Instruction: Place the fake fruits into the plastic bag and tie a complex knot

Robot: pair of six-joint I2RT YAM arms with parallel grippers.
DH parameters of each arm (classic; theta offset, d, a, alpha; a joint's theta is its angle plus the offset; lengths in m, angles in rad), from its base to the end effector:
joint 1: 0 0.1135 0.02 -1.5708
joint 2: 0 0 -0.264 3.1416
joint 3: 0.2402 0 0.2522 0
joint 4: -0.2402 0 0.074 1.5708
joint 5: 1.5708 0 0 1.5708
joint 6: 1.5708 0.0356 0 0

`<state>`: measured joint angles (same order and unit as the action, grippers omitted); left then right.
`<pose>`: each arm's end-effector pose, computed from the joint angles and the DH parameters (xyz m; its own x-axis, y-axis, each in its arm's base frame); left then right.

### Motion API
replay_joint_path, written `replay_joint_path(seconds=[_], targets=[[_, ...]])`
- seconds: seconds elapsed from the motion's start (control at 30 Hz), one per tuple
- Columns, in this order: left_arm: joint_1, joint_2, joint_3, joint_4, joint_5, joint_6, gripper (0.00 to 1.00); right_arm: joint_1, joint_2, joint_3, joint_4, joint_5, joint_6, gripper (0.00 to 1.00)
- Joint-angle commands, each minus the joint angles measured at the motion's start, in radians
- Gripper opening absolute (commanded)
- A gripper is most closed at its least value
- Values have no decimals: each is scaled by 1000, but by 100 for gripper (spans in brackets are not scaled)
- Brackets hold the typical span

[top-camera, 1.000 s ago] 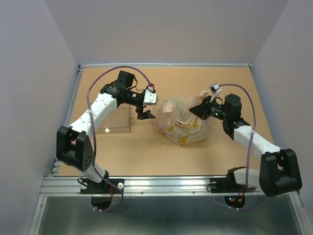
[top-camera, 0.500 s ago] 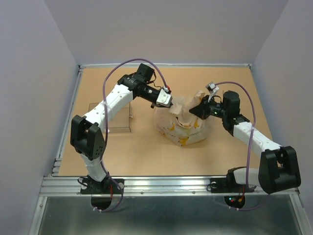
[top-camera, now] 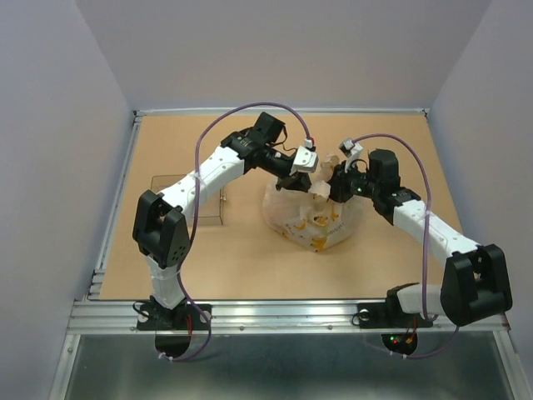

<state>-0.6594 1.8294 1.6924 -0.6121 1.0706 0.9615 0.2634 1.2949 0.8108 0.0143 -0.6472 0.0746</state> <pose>0.3010 -0.2729 0.3327 0.3494 0.2268 -0.9091 0.9002 -0.3505 0.2586 0.2687 0.0947 0.2603 -0.4900 -0.0706 -0.8688 -0.6922 0.6373 0.3387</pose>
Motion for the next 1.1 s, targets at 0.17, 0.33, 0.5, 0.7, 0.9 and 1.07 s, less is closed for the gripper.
replay_joint_path(seconds=[0.17, 0.33, 0.5, 0.7, 0.9, 1.07], targets=[[24, -111, -17, -237, 45, 254, 99, 7, -46, 60, -71, 4, -50, 5], [24, -79, -7, -350, 35, 370, 99, 7, -49, 64, -80, -22, -61, 0], [24, -15, 16, -276, 77, 298, 99, 7, -48, 53, -89, -68, -110, 1], [21, -15, -34, -48, 98, 191, 99, 5, -45, 50, -100, -63, -153, 1], [21, -38, -77, 89, 57, 122, 99, 7, -37, 56, -116, -57, -173, 0], [21, -19, -51, 37, 92, 150, 99, 5, -36, 57, -117, -46, -164, 0]])
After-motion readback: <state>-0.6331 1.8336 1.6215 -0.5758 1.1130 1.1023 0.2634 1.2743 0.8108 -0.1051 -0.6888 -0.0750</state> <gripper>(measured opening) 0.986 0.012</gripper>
